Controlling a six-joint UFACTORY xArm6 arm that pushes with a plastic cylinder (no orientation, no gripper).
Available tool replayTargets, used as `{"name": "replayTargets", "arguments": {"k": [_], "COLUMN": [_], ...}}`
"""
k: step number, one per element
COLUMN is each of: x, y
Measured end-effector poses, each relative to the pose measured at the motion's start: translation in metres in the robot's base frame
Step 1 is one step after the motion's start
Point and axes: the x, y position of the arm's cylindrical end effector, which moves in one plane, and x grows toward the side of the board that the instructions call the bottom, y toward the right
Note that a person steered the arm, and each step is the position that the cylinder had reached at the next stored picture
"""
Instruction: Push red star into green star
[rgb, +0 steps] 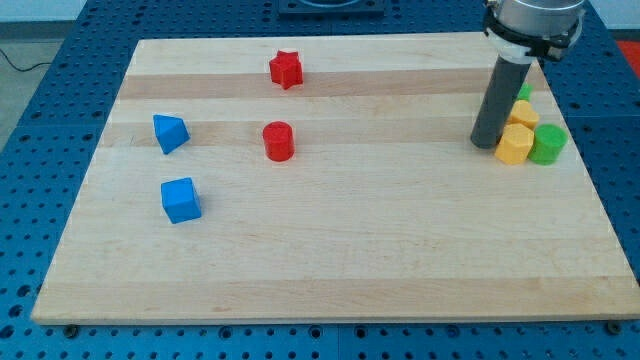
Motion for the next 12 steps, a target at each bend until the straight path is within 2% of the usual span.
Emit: {"name": "replayTargets", "arguments": {"k": [1,2,3,4,5,6,7,10,11,12], "x": [-0.029,-0.097,-0.154,-0.207,-0.217,-0.216,-0.199,-0.11,-0.136,-0.159], "y": [-0.056,-0.114,-0.115,-0.146,-0.2,-0.321,-0.356,-0.151,-0.153,-0.207]}}
